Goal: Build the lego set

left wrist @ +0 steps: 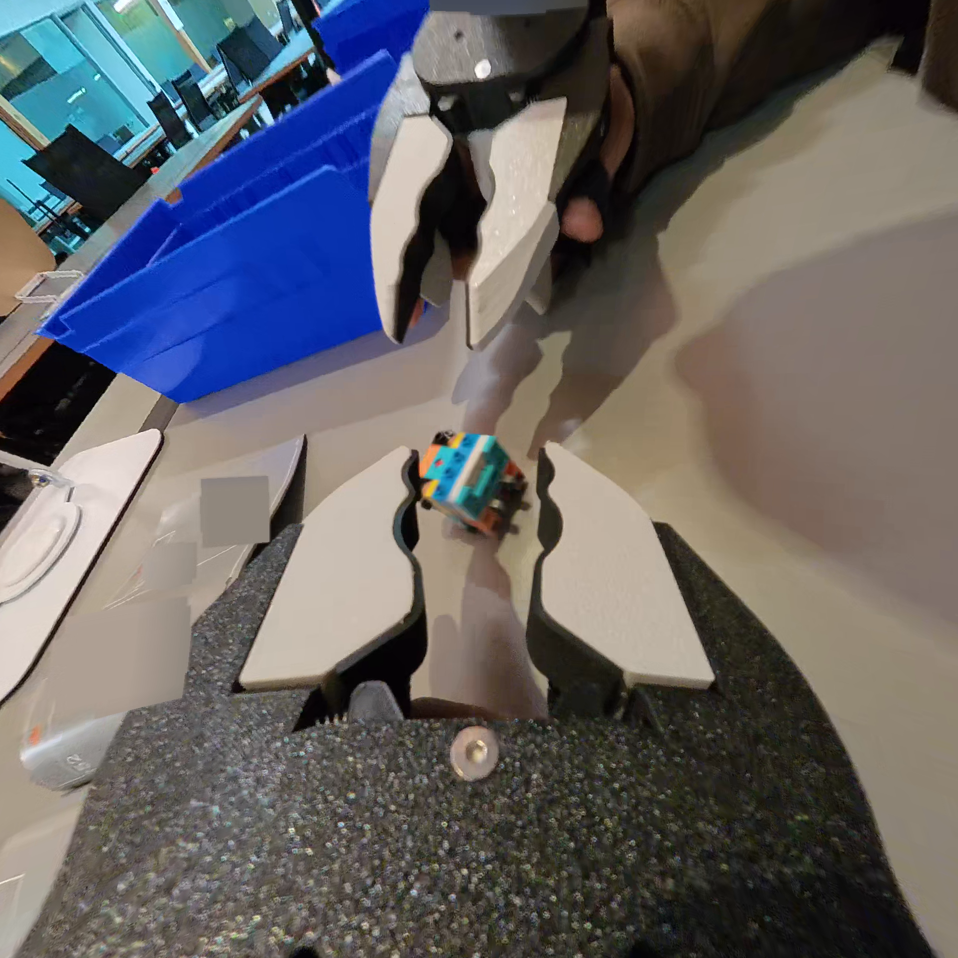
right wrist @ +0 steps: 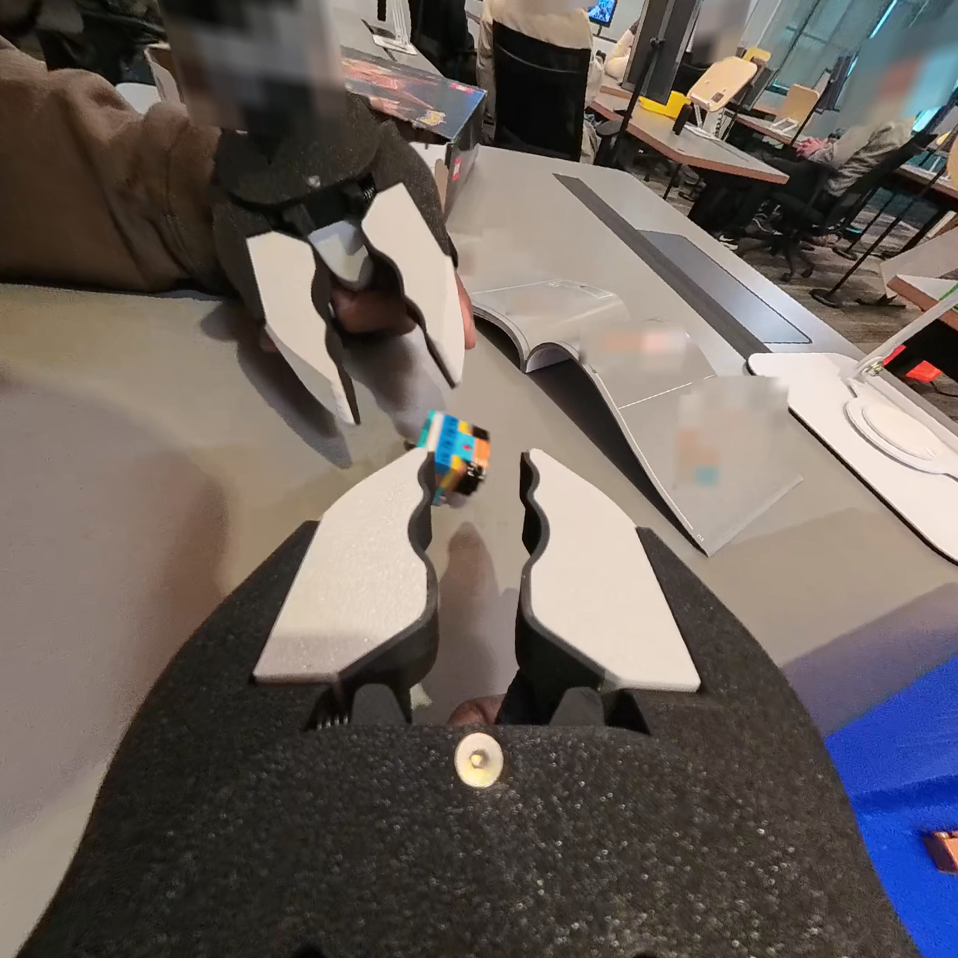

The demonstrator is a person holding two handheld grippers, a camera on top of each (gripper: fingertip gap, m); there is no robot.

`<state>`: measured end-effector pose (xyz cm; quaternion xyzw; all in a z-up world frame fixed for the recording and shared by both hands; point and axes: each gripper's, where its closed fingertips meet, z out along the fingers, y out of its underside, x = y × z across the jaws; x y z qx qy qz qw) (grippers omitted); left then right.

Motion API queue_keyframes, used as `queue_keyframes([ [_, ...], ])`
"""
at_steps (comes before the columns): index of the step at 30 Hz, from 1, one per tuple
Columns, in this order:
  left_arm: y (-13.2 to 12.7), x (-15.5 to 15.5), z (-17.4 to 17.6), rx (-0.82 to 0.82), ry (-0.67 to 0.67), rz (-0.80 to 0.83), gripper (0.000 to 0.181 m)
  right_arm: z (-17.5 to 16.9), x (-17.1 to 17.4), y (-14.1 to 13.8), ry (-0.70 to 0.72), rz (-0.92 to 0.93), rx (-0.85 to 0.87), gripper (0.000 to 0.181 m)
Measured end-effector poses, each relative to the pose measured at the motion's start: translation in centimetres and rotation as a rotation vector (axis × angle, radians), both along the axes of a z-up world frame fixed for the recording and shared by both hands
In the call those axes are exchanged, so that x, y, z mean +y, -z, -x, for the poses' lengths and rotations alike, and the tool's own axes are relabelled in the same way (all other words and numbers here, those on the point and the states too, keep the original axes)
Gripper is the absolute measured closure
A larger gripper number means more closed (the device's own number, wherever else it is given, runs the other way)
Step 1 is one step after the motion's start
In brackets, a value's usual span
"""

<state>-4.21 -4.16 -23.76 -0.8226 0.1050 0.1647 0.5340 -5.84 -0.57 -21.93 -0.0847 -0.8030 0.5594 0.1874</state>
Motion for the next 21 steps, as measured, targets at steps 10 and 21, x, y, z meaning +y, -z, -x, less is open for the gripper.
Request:
queue_keyframes([
  [10,-3.1,-0.9,2.2,-0.085,-0.084,-0.222,0.139,0.5,0.1,0.0,0.006,0.021,-0.065,0.152],
  [21,-4.5,-1.7,3.8,-0.055,-0.176,-0.294,0.141,0.3,-0.1,0.2,-0.005,-0.002,-0.054,0.154],
])
